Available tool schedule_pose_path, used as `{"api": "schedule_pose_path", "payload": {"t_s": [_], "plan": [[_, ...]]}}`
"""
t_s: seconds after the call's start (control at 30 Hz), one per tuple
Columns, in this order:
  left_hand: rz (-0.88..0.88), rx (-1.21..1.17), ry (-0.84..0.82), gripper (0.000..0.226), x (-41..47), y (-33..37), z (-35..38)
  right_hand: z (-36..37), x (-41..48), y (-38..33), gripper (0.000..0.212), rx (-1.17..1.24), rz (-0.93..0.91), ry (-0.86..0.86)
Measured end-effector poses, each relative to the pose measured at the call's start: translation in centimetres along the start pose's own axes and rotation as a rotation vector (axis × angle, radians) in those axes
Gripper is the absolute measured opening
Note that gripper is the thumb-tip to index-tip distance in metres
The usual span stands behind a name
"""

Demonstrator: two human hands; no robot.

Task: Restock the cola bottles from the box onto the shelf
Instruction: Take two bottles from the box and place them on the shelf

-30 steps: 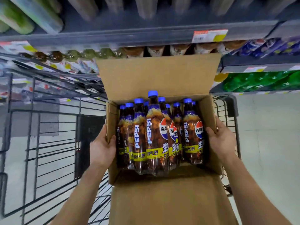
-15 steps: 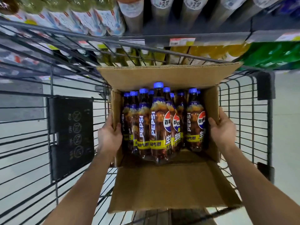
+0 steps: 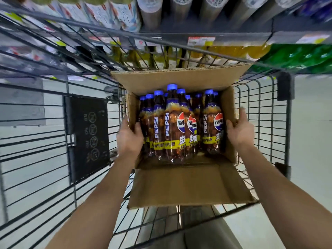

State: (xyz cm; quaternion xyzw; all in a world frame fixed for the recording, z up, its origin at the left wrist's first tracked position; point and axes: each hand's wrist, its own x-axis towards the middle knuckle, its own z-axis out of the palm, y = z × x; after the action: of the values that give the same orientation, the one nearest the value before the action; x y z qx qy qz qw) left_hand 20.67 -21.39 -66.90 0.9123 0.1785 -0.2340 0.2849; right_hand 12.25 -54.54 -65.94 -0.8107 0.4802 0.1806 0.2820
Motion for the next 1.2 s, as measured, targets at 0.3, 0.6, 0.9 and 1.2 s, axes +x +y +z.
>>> {"api": "schedule_pose_path", "payload": {"t_s": [0.3, 0.6, 0.9, 1.2], "plan": [[0.326, 0.034, -0.129, 0.078, -5.2, 8.6, -1.4, -1.8, -0.4, -5.7, 0.059, -0.076, -0.183, -0.137], [0.076, 0.129, -0.232, 0.104, -7.2, 9.6, 1.1, 1.5, 1.5, -6.3, 0.087, -0.112, 0.032, -0.32], [0.028, -0.082, -0.257, 0.09, -7.3, 8.8, 0.4, 2.6, 0.9, -6.3, 0.089, 0.09, 0.024, -0.398], [0.102, -0.14, -0.374, 0.077, -7.3, 9.0, -1.4, -0.1, -0.3, -4.7, 0.068, 0.464, -0.079, -0.498]]}}
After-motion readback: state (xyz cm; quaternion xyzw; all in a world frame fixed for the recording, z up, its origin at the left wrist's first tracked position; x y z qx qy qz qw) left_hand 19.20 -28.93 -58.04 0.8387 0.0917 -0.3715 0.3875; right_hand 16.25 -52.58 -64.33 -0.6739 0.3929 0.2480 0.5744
